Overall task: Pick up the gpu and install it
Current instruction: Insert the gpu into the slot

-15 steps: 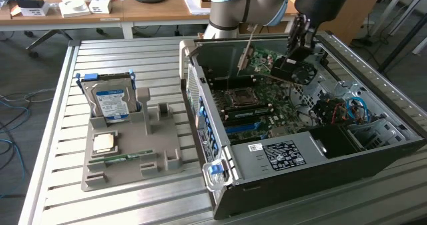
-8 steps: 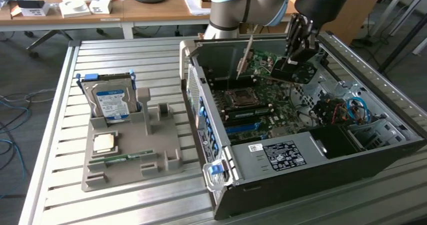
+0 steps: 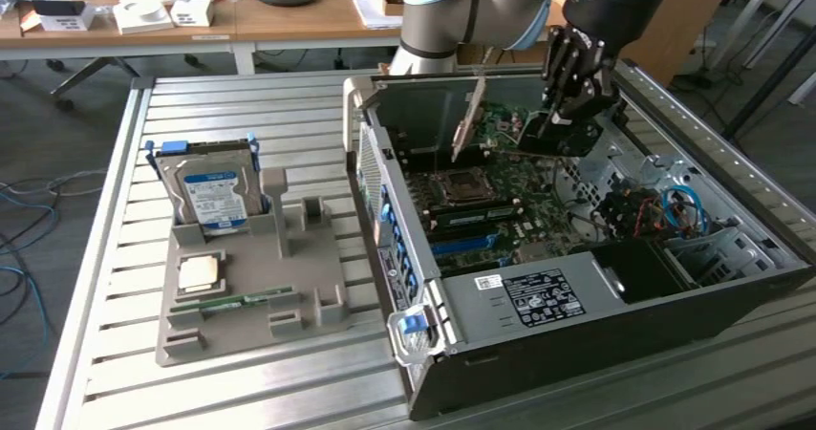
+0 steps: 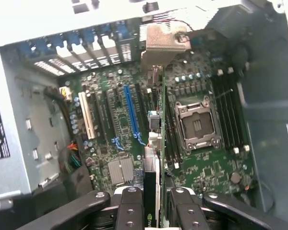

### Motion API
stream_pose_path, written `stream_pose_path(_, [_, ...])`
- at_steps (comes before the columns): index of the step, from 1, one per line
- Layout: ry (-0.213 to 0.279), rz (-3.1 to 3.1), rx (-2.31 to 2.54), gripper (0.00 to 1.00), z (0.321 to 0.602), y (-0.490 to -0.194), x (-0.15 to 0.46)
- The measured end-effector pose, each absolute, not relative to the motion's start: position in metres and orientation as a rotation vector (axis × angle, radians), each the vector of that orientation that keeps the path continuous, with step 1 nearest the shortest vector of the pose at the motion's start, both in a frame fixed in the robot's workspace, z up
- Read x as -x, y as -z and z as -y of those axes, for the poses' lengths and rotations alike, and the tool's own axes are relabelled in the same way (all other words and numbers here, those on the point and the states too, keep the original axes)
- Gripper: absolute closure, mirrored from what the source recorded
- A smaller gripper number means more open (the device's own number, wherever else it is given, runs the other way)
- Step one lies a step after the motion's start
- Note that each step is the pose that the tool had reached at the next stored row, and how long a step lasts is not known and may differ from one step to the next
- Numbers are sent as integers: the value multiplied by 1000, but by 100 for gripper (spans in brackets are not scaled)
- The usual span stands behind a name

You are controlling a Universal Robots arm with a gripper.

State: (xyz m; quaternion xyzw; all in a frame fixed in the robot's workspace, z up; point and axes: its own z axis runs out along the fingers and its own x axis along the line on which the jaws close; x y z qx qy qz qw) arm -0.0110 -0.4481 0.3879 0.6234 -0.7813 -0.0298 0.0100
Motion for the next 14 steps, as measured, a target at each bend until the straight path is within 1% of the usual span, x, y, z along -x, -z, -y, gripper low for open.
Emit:
stream_pose_path(9, [90,2270,-2134,74,448,-387,11])
stream_pose_path(14, [90,2247,-2158,74,448,-387,11])
